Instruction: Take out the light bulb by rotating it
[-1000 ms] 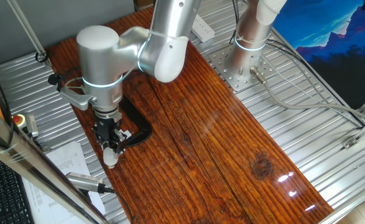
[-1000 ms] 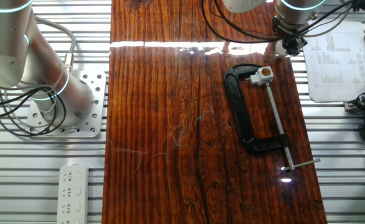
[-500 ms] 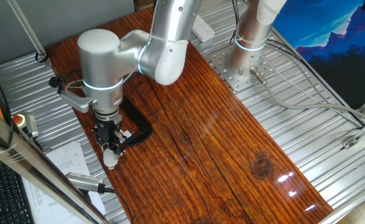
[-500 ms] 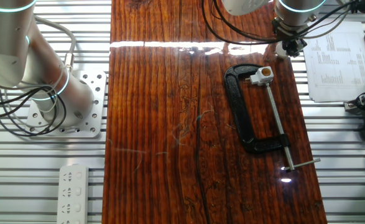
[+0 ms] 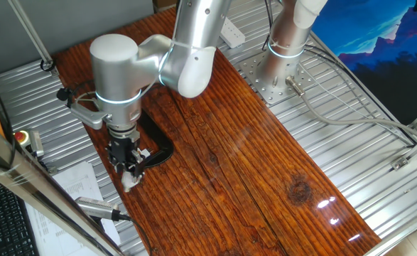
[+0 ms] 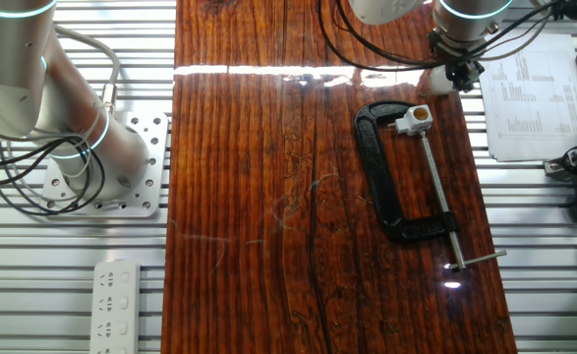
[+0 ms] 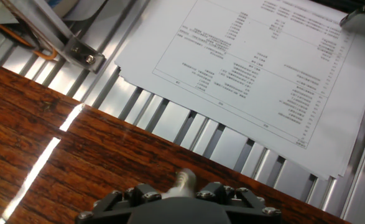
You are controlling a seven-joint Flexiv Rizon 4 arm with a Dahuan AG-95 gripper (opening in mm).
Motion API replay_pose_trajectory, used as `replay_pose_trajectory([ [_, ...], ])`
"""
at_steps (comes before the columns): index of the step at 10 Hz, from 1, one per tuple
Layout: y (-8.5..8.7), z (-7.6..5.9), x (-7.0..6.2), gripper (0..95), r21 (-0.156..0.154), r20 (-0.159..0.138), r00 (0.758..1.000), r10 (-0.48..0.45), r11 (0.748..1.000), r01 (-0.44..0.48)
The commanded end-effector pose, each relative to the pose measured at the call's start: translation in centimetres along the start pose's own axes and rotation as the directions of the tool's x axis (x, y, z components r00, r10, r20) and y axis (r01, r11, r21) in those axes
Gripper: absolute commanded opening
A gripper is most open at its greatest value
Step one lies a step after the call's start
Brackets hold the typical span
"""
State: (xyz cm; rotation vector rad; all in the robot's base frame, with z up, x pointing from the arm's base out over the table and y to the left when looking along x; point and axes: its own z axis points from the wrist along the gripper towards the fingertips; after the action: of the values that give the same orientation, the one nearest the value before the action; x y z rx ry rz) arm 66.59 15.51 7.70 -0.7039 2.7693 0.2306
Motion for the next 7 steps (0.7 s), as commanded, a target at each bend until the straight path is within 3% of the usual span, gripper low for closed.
replay_pose_trajectory([
  [1,0.0,-0.03,-0.02,76.0,0.001,-0.004,1.0,0.003,1.0,-0.003],
  [6,0.03,-0.06,-0.11,76.0,0.021,-0.037,0.999,0.007,1.0,-0.006],
  [7,0.03,-0.06,-0.11,57.0,0.022,-0.041,0.999,0.011,1.0,-0.01],
])
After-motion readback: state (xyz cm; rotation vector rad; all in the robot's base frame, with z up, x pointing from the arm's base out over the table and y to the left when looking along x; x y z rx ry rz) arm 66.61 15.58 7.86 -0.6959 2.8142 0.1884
